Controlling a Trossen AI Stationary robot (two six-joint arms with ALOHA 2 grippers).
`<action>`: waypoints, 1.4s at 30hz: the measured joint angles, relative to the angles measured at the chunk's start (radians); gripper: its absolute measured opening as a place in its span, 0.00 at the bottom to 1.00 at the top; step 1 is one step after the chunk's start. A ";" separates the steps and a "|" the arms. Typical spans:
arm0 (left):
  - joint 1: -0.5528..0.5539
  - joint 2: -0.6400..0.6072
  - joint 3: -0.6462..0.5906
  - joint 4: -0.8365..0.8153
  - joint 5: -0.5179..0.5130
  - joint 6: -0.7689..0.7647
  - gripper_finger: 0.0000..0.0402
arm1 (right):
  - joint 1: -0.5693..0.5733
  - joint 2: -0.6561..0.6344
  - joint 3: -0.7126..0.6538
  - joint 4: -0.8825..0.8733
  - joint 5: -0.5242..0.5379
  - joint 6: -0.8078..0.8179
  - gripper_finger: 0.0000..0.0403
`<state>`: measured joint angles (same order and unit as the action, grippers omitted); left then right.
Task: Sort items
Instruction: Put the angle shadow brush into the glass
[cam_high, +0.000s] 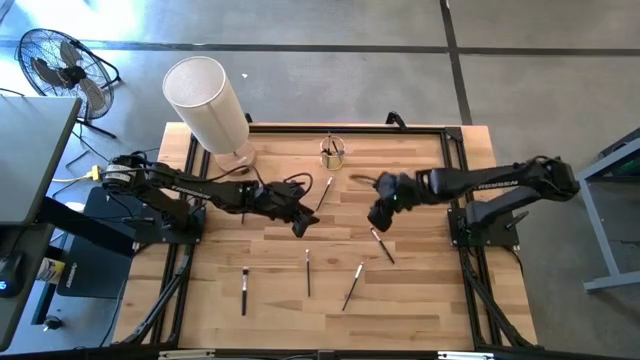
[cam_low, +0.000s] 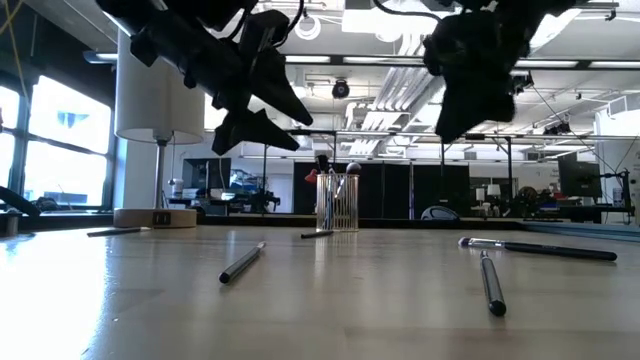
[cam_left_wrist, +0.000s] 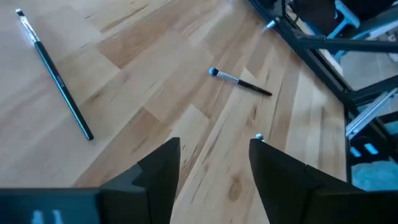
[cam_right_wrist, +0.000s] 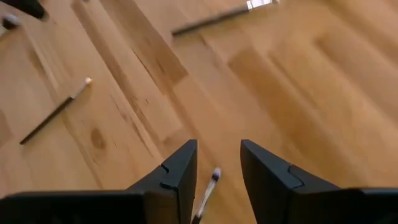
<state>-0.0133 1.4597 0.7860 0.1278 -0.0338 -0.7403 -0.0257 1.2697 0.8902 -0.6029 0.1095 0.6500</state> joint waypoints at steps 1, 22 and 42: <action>0.000 0.000 0.000 -0.004 -0.001 0.004 0.48 | 0.027 0.000 -0.011 -0.005 0.022 0.048 0.29; 0.028 0.006 0.182 -0.979 -0.365 -0.537 0.48 | 0.373 -0.002 -0.305 0.275 0.027 0.467 0.15; 0.146 0.053 -0.024 -0.923 -0.407 -0.655 0.48 | 0.373 -0.002 -0.302 0.329 0.030 0.313 0.15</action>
<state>0.1327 1.5129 0.7625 -0.7949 -0.4408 -1.3958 0.3470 1.2675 0.5884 -0.2736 0.1395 0.9630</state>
